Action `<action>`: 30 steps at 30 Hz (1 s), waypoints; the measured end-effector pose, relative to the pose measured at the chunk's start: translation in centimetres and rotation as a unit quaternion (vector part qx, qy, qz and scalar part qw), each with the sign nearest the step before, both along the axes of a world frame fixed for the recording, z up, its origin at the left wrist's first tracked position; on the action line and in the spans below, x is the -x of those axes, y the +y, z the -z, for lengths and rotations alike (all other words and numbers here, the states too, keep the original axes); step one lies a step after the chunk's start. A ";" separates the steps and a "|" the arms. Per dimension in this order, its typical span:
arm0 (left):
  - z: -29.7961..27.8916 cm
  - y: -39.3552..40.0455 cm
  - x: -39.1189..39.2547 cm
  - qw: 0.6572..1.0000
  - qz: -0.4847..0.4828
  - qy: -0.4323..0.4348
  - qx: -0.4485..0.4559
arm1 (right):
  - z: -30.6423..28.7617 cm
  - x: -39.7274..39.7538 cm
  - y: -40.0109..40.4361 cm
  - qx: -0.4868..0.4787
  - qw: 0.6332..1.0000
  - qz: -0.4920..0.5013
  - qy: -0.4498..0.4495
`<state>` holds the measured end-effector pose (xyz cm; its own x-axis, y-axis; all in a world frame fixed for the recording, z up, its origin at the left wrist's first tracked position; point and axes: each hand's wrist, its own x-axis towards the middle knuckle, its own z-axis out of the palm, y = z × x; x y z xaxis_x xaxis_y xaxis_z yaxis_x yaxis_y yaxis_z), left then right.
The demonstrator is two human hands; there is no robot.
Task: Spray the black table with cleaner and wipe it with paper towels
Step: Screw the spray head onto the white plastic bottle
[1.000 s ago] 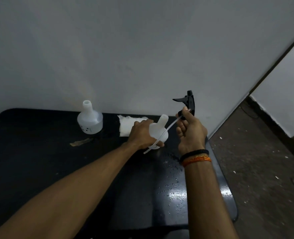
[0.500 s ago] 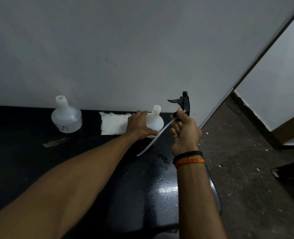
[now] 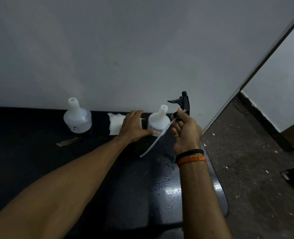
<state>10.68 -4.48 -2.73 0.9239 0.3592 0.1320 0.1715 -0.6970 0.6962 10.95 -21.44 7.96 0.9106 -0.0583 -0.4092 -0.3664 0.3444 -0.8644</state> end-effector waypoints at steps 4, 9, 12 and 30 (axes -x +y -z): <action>1.1 3.2 4.3 0.997 -0.046 -0.023 0.053 | 0.4 0.7 1.9 0.018 0.999 -0.045 -0.008; 1.7 7.7 9.1 0.986 -0.158 -0.004 0.053 | 0.7 2.5 4.9 0.014 0.994 -0.112 -0.015; 1.9 10.1 11.2 0.969 -0.230 0.010 0.084 | 1.1 3.5 6.4 0.027 0.988 -0.150 -0.026; 0.4 16.5 9.4 0.959 -0.259 0.043 0.107 | 1.6 5.6 9.5 0.045 0.962 -0.263 -0.063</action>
